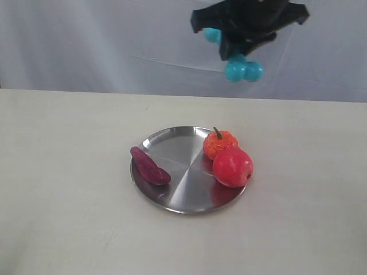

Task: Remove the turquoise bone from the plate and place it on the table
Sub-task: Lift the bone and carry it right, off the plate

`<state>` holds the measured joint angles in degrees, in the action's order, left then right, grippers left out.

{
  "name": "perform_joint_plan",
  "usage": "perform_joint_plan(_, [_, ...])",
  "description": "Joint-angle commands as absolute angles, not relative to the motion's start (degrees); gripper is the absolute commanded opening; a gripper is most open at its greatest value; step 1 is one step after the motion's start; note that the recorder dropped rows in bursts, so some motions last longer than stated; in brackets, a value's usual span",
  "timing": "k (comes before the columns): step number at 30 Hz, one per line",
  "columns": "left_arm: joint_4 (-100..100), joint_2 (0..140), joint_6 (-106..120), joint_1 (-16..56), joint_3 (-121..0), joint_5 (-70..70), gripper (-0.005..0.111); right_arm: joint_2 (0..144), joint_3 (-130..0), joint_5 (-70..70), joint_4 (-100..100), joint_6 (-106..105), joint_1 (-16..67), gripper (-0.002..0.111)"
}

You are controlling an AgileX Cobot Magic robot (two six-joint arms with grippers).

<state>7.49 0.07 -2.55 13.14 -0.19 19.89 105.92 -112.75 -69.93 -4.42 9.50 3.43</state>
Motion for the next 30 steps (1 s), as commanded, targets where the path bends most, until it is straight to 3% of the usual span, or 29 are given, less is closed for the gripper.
perform_joint_plan(1, [7.55,0.00,-2.54,13.28,0.00,19.85,0.000,98.30,-103.08,-69.96,-8.42,10.29,-1.56,-0.001])
perform_joint_plan(10, [7.55,0.00,-2.54,13.28,0.00,19.85,0.000,88.34,-85.76,-69.47,-10.52,11.60,-10.51,-0.001])
perform_joint_plan(18, [7.55,0.00,-2.54,13.28,0.00,19.85,0.000,90.04,-73.15,-56.22,-5.99,12.41,-12.48,-0.001])
perform_joint_plan(30, [7.55,0.00,-2.54,13.28,0.00,19.85,0.000,101.59,-71.05,-45.75,-4.56,11.96,-12.48,-0.001])
